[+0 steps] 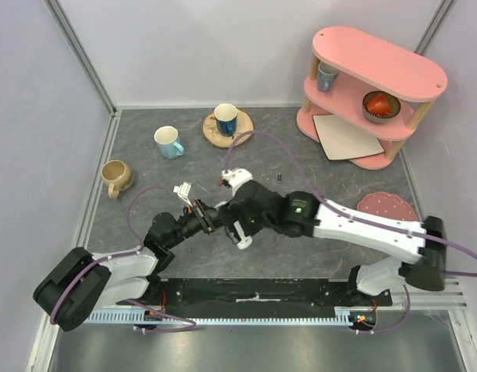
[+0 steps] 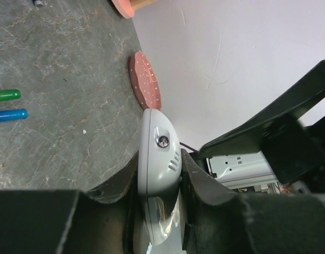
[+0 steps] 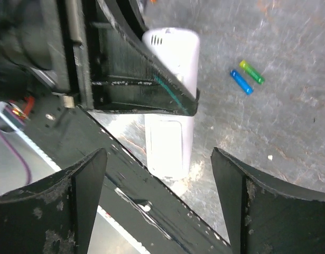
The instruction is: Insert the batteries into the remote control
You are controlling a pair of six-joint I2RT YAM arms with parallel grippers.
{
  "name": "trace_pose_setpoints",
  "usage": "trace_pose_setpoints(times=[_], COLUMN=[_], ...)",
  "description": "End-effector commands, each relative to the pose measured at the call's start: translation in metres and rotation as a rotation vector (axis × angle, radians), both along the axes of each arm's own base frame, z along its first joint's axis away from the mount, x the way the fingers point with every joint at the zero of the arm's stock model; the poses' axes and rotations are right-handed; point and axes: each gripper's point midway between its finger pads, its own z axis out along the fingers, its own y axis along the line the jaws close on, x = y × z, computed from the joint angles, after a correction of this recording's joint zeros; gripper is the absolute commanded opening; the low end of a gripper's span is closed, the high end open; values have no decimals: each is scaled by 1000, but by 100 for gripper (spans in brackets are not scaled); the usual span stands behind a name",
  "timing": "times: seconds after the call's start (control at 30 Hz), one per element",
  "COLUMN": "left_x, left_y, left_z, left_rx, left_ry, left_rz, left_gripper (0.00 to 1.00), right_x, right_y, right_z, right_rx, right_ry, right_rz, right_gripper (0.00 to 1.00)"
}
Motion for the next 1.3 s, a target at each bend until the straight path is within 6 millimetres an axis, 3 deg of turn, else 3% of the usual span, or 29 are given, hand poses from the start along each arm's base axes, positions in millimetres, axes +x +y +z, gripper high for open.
trace_pose_setpoints(times=[0.0,0.03,0.13,0.2,0.33,0.57,1.27], left_x=[-5,-7,-11,-15,-22,-27,-31], left_y=[-4,-5,-6,-9,-10,-13,-11], left_z=[29,31,34,34,41,46,63], left_rx=[-79,-90,-118,-127,-179,-212,-216], left_ry=[-71,-65,-54,-43,-27,-23,-73], left_rz=[-39,-46,-74,-105,-147,-191,-197], left_gripper=[2,2,2,2,2,2,2], right_x=[18,18,18,7,-8,-11,-26], right_y=[-18,-26,-36,-31,-28,-32,-20], right_z=[59,68,61,51,50,28,5], right_rx=[246,295,397,453,553,586,698], right_ry=[-83,-83,-25,22,37,90,220], right_rz=[-68,-71,-51,15,103,110,169], right_gripper=[88,88,89,89,89,89,84])
